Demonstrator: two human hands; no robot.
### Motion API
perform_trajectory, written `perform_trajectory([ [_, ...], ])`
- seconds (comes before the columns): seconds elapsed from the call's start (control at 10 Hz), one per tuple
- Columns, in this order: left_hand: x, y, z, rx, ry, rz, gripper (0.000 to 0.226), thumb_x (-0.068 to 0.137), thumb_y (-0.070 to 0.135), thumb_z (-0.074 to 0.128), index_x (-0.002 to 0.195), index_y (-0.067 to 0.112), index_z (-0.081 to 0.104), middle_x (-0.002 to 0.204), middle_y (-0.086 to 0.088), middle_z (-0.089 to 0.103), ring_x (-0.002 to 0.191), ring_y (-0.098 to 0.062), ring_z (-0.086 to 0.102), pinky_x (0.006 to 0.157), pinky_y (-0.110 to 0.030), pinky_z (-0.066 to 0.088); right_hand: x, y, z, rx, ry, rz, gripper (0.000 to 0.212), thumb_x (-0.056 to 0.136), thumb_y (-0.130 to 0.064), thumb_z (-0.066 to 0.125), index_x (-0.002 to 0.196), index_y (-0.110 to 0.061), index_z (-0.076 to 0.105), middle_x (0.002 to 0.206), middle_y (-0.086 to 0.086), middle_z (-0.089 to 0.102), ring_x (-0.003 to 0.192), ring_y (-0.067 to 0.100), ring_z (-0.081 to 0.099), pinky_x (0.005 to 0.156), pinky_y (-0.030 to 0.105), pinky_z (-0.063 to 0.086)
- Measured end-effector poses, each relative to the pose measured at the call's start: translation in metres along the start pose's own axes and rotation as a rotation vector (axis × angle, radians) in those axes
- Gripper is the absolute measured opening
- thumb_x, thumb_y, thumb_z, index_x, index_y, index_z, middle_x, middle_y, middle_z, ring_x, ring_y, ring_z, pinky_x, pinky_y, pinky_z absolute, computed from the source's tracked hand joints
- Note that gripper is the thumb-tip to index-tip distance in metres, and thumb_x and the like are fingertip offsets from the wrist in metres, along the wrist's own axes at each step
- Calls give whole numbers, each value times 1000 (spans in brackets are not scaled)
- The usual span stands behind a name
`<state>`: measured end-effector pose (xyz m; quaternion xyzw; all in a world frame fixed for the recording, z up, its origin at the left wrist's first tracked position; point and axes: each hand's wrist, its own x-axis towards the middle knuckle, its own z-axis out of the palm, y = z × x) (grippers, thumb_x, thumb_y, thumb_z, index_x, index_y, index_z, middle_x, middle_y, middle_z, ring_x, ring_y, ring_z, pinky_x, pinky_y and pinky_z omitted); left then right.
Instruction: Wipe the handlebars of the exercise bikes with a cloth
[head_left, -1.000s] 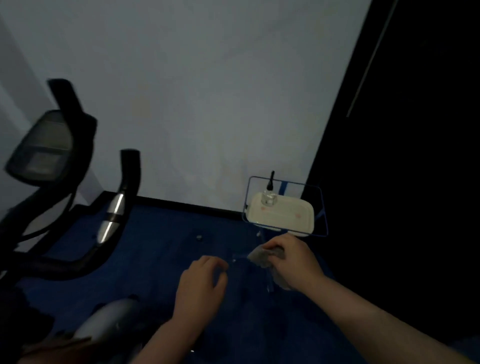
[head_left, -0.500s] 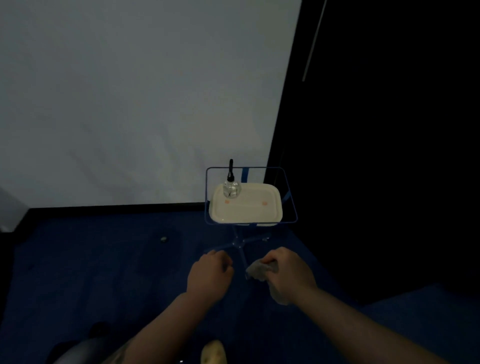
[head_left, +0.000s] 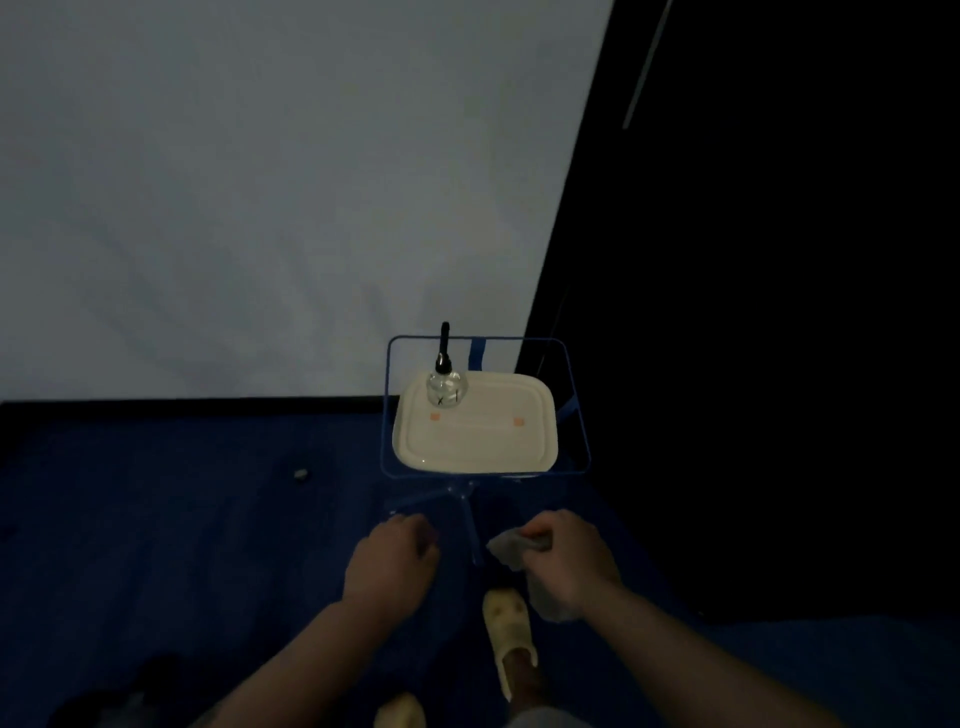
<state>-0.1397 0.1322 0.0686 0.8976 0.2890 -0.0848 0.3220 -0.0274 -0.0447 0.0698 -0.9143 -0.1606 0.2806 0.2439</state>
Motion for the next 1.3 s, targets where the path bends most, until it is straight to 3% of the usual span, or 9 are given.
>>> perform_trajectory([
  [0.1, 13, 1, 7, -13, 16, -90, 10, 91, 24, 48, 88, 20, 57, 102, 0, 62, 92, -19, 58, 78, -32, 45, 32, 4, -10, 45, -22, 12, 7, 87, -28, 62, 94, -29, 62, 91, -10, 59, 86, 9, 59, 70, 25, 50],
  [0.3, 57, 21, 24, -136, 14, -260, 18, 90, 23, 51, 102, 16, 63, 109, -3, 62, 98, -20, 59, 80, -29, 43, 125, -1, -33, 61, -47, -17, 8, 87, -24, 62, 90, -22, 55, 93, -4, 61, 82, 13, 56, 65, 25, 44],
  [0.5, 122, 36, 22, -252, 92, -385, 20, 86, 25, 52, 101, 20, 64, 104, 2, 66, 95, -20, 64, 84, -41, 52, 224, 2, -31, 32, -32, -22, 8, 89, -22, 60, 94, -16, 56, 96, -2, 59, 86, 18, 57, 69, 25, 41],
  [0.7, 131, 22, 42, -351, 142, -527, 19, 87, 22, 53, 104, 23, 63, 105, 4, 63, 95, -15, 61, 83, -31, 47, 289, 16, 5, -8, -44, -10, 17, 90, -19, 59, 105, -11, 55, 122, 12, 53, 100, 27, 57, 81, 29, 45],
  [0.8, 120, 4, 57, -364, 134, -581, 19, 88, 20, 55, 105, 22, 63, 104, 3, 63, 91, -12, 60, 79, -26, 44, 309, 24, 26, -29, -144, 59, 25, 93, -20, 55, 116, -10, 53, 128, 13, 53, 107, 29, 56, 87, 32, 44],
  [0.9, 110, -8, 66, -370, 124, -628, 18, 88, 20, 56, 104, 22, 63, 103, 3, 63, 91, -12, 60, 77, -25, 43, 317, 23, 32, -106, -289, 72, 33, 93, -19, 53, 125, -11, 49, 128, 12, 55, 110, 28, 54, 94, 34, 43],
  [1.0, 104, -8, 68, -399, 111, -634, 14, 87, 20, 55, 99, 25, 62, 102, 3, 64, 89, -10, 61, 77, -25, 44, 312, 20, 26, -115, -302, 29, 32, 96, -23, 50, 127, -14, 52, 124, 5, 56, 98, 19, 52, 87, 30, 43],
  [1.1, 105, -5, 60, -415, 110, -607, 14, 86, 19, 55, 94, 28, 61, 101, 4, 66, 88, -10, 62, 79, -25, 45, 292, 15, 15, -140, -253, -26, 30, 97, -24, 47, 125, -15, 53, 121, 4, 57, 90, 18, 50, 79, 28, 42],
  [1.3, 72, -3, 35, -402, 157, -550, 17, 86, 23, 52, 99, 24, 63, 103, 5, 65, 92, -13, 62, 87, -38, 52, 222, 31, 5, -154, -183, -53, 35, 90, -18, 55, 125, -15, 50, 128, 6, 53, 104, 24, 55, 89, 36, 50],
])
